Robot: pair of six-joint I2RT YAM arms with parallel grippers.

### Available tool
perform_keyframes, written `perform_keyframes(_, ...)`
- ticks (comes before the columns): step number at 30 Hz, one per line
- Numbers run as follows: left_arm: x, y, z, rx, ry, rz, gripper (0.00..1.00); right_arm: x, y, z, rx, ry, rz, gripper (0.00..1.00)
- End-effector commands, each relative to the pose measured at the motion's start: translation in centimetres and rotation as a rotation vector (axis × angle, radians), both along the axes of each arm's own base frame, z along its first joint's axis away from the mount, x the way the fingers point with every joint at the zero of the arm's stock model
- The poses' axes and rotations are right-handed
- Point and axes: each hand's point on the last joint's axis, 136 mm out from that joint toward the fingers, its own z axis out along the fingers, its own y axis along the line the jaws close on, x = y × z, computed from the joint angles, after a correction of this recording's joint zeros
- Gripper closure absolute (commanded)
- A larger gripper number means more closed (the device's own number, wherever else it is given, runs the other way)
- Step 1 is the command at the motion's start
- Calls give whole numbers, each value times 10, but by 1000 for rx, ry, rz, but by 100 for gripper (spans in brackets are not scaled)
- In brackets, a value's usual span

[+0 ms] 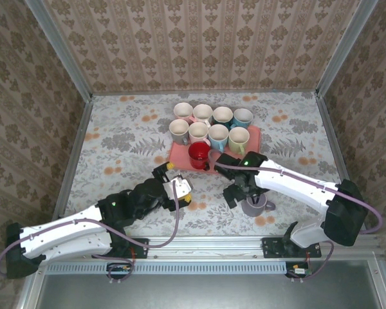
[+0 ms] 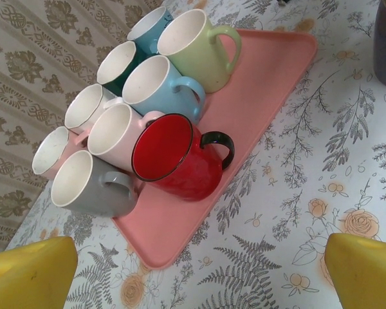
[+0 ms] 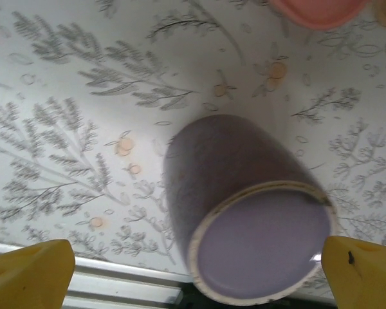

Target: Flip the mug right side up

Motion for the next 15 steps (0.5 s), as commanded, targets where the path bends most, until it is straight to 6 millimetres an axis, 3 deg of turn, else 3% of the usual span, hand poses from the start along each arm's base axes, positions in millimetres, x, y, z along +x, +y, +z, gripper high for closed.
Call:
perform_keyframes(1, -2, -2, 6, -3, -3, -12, 0, 2, -32, -5, -97, 7, -53, 0)
perform_keyframes(5, -3, -2, 7, -6, -4, -16, 0, -6, -26, -22, -8, 63, -109, 0)
perform_keyframes(10, -5, -3, 7, -7, -1, -23, 0, -1, -35, -29, -21, 73, -158, 0)
perform_keyframes(15, -4, -2, 8, -10, -4, -20, 0, -13, -21, -43, 37, 182, -151, 1)
